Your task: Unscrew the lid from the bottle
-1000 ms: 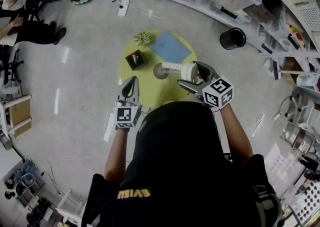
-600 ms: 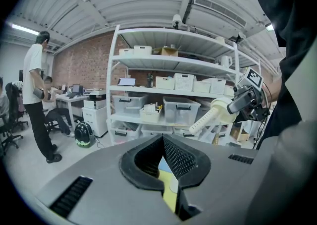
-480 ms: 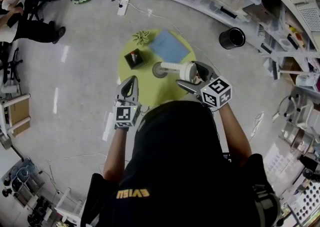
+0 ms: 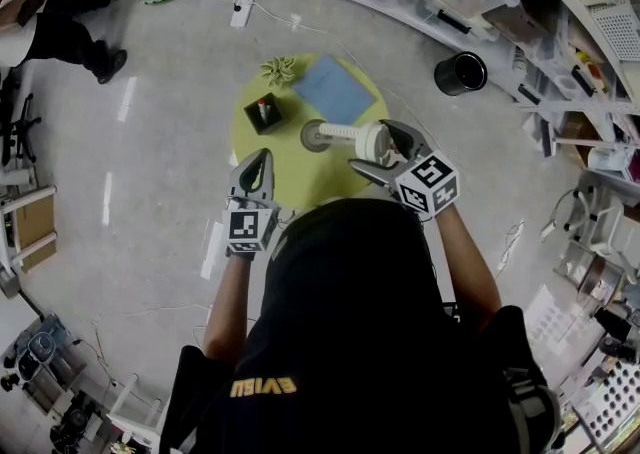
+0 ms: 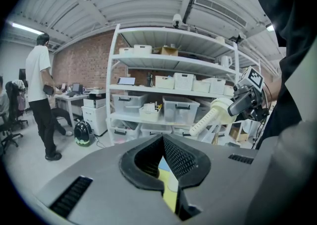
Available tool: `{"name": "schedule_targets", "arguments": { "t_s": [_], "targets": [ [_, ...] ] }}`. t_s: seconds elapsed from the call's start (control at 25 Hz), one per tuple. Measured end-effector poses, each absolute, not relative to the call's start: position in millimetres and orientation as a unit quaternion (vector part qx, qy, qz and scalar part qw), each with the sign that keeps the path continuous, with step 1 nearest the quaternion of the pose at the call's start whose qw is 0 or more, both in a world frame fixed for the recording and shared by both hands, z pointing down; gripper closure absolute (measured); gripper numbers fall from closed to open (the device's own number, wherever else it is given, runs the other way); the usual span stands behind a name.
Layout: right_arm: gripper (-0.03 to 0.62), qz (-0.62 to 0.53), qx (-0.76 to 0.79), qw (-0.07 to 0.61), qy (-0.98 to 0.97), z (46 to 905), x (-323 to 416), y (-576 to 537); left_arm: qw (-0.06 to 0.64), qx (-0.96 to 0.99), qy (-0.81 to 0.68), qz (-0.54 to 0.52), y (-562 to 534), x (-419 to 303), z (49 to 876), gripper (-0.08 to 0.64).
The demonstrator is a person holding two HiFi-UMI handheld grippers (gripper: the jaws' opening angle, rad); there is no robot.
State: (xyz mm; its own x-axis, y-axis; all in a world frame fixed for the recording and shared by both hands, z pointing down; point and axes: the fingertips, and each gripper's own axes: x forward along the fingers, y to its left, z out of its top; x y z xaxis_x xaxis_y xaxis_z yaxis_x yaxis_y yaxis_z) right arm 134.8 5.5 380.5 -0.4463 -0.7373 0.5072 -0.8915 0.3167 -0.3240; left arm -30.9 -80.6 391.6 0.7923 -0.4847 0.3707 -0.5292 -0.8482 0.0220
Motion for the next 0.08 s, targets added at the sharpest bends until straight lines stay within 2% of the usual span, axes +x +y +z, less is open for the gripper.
{"name": "schedule_targets", "arguments": {
  "t_s": [0.08],
  "targets": [
    [0.156,0.282,0.508,0.134,-0.803,378.7,133.1,2.3,0.06,0.944,-0.27,0.18,-82.1,-34.5,391.0,0.541]
  ]
}}
